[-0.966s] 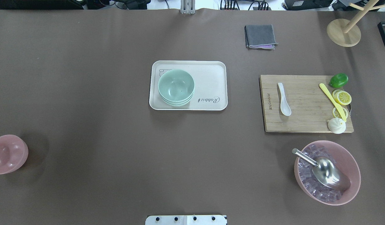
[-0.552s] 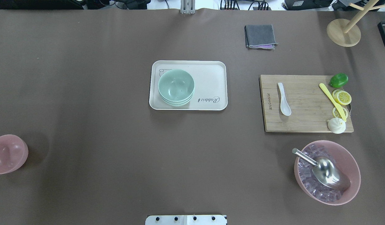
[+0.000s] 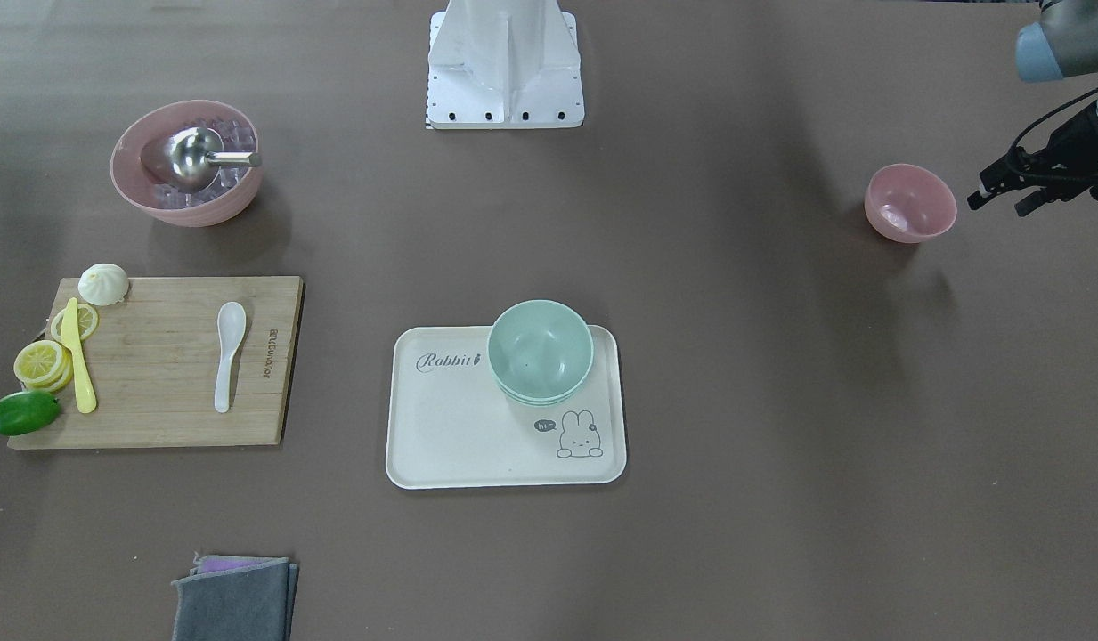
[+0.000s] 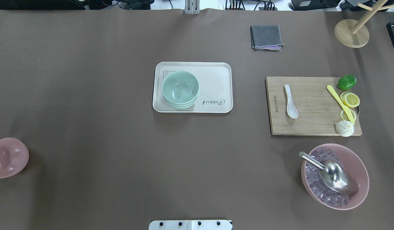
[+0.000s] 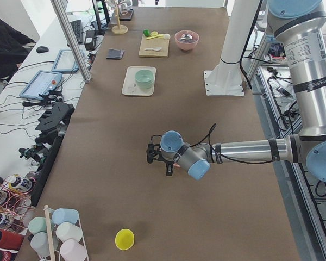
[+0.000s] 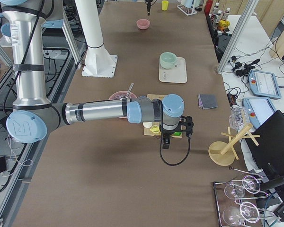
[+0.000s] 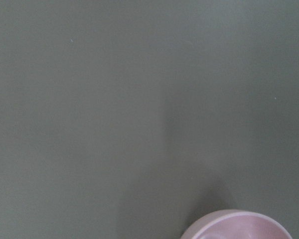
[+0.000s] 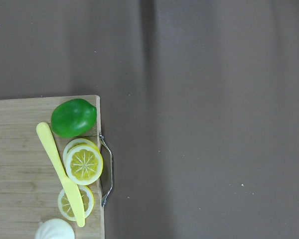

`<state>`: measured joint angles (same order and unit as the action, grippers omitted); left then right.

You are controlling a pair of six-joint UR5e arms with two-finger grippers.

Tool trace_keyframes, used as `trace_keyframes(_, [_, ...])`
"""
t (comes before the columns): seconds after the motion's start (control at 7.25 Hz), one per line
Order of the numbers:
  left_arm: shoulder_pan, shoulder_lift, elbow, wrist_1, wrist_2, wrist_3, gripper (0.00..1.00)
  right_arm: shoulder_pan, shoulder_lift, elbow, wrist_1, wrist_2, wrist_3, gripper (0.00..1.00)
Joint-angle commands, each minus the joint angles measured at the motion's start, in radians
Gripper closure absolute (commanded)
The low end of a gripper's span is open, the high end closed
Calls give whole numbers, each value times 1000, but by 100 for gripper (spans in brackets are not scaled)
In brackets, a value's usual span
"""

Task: Stack pink bowl on green and place spoon
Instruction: 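Reach the left gripper to the pink bowl and grasp its rim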

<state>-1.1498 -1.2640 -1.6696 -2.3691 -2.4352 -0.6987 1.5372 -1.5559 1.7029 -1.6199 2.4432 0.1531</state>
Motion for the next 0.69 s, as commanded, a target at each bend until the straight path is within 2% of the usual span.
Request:
trace_keyframes(0.0, [67,9,14,-15,2,-22,16,-2,0,0,0,-1,2,0])
trace_keyframes(0.55, [102,3,37,-18,1,-15,37,-11,-3,0,-2,2,3,0])
